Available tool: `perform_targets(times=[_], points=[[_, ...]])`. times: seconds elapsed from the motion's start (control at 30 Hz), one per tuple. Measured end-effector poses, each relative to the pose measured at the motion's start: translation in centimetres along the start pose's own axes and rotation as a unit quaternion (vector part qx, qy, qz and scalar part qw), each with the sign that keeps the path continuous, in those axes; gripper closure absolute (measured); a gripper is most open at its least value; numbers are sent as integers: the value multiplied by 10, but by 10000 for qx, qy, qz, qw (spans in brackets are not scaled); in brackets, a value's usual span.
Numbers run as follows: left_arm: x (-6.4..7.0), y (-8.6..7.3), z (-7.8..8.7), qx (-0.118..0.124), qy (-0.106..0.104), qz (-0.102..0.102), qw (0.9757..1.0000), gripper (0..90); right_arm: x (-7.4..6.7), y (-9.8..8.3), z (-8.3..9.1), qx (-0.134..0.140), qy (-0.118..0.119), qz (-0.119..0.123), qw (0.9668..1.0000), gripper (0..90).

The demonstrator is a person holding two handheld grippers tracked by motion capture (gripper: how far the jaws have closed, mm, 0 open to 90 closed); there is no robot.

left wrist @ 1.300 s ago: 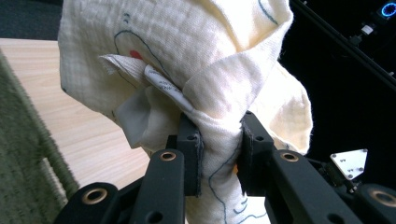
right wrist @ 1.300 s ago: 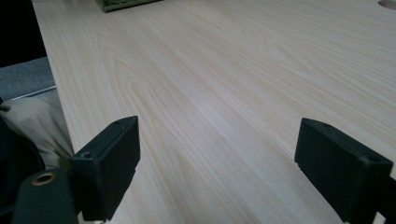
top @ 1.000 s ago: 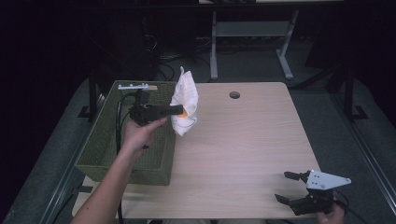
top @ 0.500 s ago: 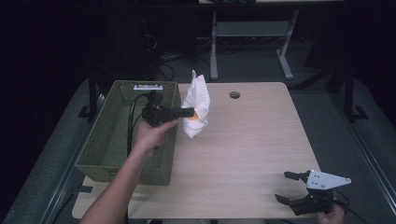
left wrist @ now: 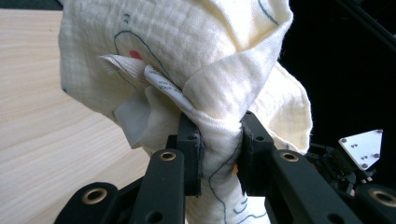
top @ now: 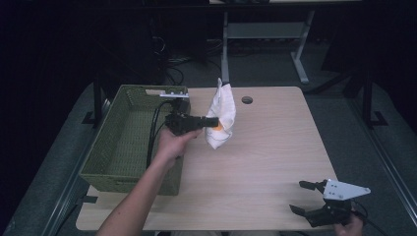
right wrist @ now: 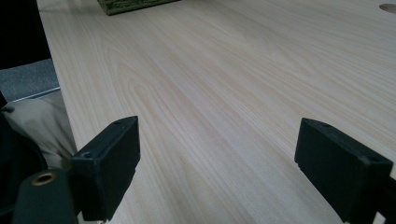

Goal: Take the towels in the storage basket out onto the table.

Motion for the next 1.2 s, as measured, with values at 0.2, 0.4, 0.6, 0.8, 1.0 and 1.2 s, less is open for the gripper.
perform_targets(times=[0.2,0.4,0.6,0.8,1.0,1.2], points=[[2,-6,-17,-103,-56,62,9999,741,0,0,0,5,9,20,10000,138],[5,-11,-37,-263,-94,46,9996,741,0,0,0,9,17,13,10000,138],[5,-18,-53,-364,-81,94,9993,739,0,0,1,6,34,11,10000,138],[2,-24,-63,-438,-34,139,9989,738,0,1,2,26,33,4,10000,138],[1,-28,-74,-478,-30,186,9987,738,-1,1,2,37,35,8,10000,138],[-3,-37,-83,-492,29,369,9981,736,-1,1,3,49,46,20,10000,138]])
Point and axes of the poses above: each handheld gripper's, and its own axes: z roughly backward along the jaws, y roughly out of its top, x roughly to its right, the point moved 8 cm from there along -z, roughly forward along the jaws, and after that the axes turned 2 degrees about -y, right-handed, at the moved point
